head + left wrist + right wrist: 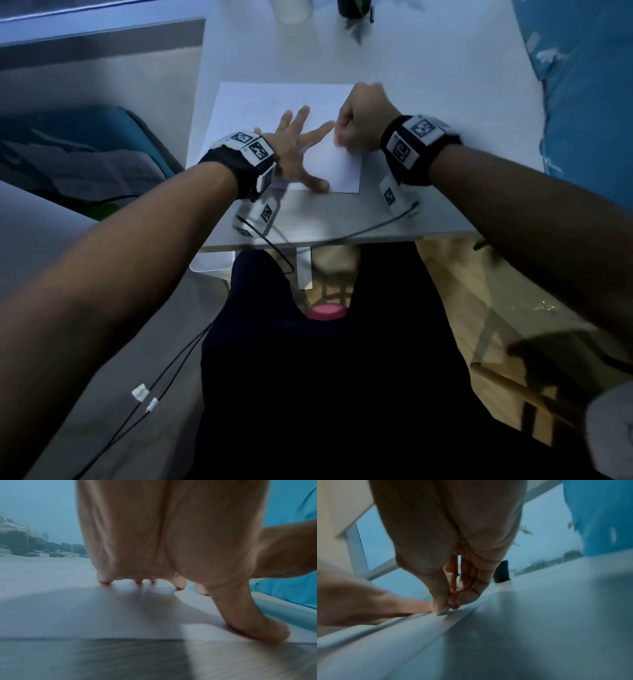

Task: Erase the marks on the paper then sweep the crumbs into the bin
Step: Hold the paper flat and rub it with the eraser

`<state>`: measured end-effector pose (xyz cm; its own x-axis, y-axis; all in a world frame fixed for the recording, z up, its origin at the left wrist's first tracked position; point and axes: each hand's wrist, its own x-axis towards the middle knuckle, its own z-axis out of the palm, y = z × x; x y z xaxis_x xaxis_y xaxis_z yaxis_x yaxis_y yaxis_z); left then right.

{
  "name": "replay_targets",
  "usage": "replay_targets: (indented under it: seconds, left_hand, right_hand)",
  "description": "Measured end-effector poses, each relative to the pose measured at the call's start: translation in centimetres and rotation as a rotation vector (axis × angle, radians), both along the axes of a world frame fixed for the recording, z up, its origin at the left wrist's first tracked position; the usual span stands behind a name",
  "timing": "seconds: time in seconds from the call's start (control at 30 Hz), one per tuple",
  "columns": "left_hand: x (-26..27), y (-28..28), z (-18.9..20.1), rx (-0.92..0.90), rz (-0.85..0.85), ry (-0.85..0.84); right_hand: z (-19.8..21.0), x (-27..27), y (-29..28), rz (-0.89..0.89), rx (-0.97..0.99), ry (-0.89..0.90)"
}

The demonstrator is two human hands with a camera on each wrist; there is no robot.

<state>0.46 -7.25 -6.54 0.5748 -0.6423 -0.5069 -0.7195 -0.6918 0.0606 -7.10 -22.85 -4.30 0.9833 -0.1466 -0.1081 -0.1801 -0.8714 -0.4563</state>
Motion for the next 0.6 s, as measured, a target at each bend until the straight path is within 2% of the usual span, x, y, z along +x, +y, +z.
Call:
replay_targets:
  seconds: [0.07, 0.17, 0.2, 0.33, 0.47, 0.53, 0.6]
  left_hand:
    - [0.0, 0.0, 0.0, 0.008, 0.001, -0.008]
    - [0.0, 0.1, 0.3, 0.005, -0.001, 0.01]
    - [0.0, 0.1, 0.3, 0.009, -0.004, 0.007]
    - [0.2, 0.0, -0.4, 0.027, -0.023, -0.03]
    - [0.3, -0.2, 0.0, 0.048, -0.014, 0.001]
    - [0.3, -0.2, 0.0, 0.058, -0.017, -0.009]
    - [0.2, -0.4, -0.2, 0.057, -0.026, -0.02]
  right_hand:
    - [-0.3, 0.3, -0.3, -0.064, 0.006, -0.006]
    - [-0.6, -0.5, 1.9, 0.121, 0.009, 0.065]
    - [-0.4, -0.4, 1.8, 0.122, 0.004, 0.081]
    - [0.6, 1.4, -0.2, -0.105, -0.009, 0.054]
    - [0.2, -0.3, 2.7, 0.109, -0.085, 0.137]
    - [0.5, 0.9, 1.0, -0.016, -0.07, 0.128]
    - [0.2, 1.4, 0.0, -0.13, -0.043, 0.045]
